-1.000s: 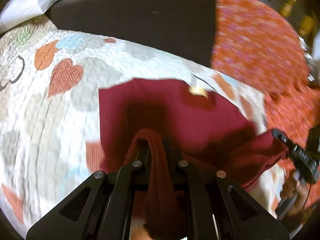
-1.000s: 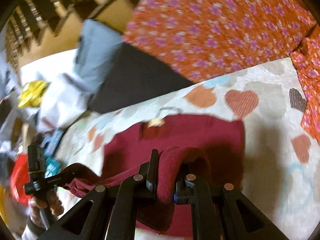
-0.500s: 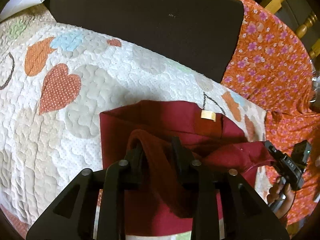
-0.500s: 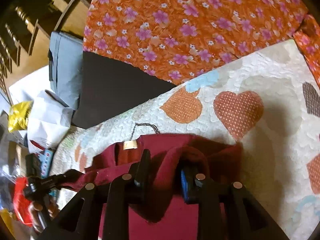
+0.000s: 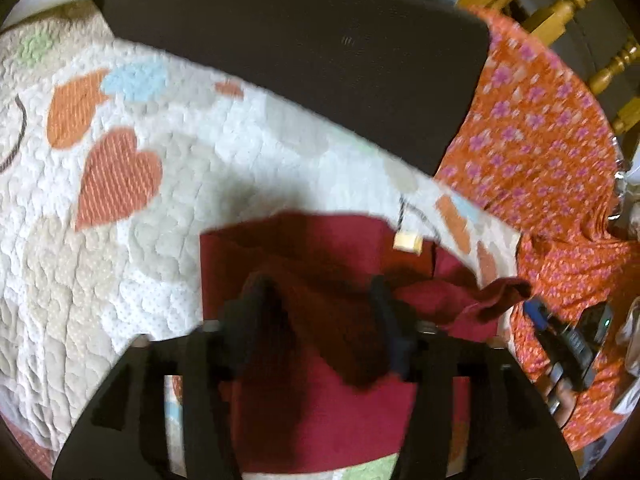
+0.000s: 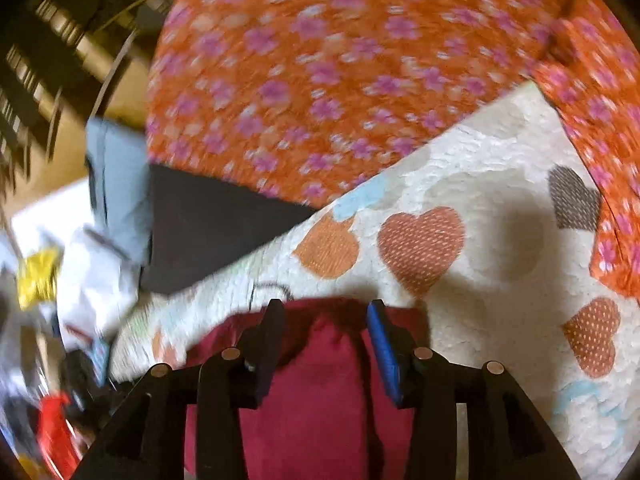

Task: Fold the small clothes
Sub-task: 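Lift the hem with both grippers and fold it toward the collar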

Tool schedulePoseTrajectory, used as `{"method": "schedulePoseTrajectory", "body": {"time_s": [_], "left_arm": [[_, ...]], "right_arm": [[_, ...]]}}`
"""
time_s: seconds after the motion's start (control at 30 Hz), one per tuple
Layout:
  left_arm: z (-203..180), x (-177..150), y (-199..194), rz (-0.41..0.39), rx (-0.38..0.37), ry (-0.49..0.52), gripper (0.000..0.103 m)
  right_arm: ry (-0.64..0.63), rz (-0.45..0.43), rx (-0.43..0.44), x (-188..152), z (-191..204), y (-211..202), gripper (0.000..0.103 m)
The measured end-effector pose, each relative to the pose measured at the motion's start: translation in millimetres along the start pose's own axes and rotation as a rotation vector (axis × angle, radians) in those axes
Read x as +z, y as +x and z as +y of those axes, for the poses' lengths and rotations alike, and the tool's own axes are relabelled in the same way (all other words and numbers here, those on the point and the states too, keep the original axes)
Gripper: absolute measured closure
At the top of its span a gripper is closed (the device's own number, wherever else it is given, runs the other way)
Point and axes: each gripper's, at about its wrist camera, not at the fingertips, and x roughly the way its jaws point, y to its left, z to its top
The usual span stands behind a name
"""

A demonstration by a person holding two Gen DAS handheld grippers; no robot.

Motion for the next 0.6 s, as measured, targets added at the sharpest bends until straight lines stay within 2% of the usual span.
{"method": "schedulePoseTrajectory", "body": {"time_s": [0.07, 0.13, 0.23, 0.3, 0.4, 0.43, 0.47, 0.5, 0.53, 0.6], "left_arm": [[3.2, 4.7, -10.9, -0.068, -0.013, -0.036, 0.024], [5.3, 8.1, -16.3, -0.105, -0.010, -0.062, 0.023], [-0.8, 5.3, -9.0, -0.079, 0.005, -0.023, 0.023], [-4.3, 0.4, 1.2, -0.053, 0.022, 0.003, 0.023], [-2.4, -2.8, 26.7, -0.018, 0.078, -0.005, 0.023], [0.3, -4.2, 37.8, -0.008, 0.105, -0.012, 0.023], [2.7, -6.0, 48.7, 0.007, 0.144, -0.008, 0.023], [5.1, -8.7, 56.4, 0.024, 0.179, -0.002, 0.023], [7.6, -12.8, 62.7, 0.042, 0.202, 0.009, 0.023], [9.7, -22.5, 63.5, 0.045, 0.195, 0.042, 0.023]], "right_arm": [[-0.107, 0.030, -0.004, -8.1, 17.1, 10.4, 0.062], [-0.209, 0.060, -0.009, -16.2, 35.7, 24.9, 0.062], [-0.282, 0.094, -0.013, -20.8, 55.8, 51.5, 0.062], [-0.288, 0.095, -0.035, -21.5, 58.7, 67.1, 0.062], [-0.287, 0.070, -0.144, -11.8, 57.9, 97.4, 0.062], [-0.296, 0.069, -0.208, -8.0, 55.0, 109.8, 0.062], [-0.299, 0.091, -0.268, -5.5, 50.0, 123.9, 0.062], [-0.291, 0.121, -0.286, -4.6, 45.9, 132.3, 0.062], [-0.283, 0.122, -0.280, -4.9, 43.7, 132.5, 0.062], [-0.270, 0.109, -0.246, -5.8, 43.4, 116.6, 0.062]]}}
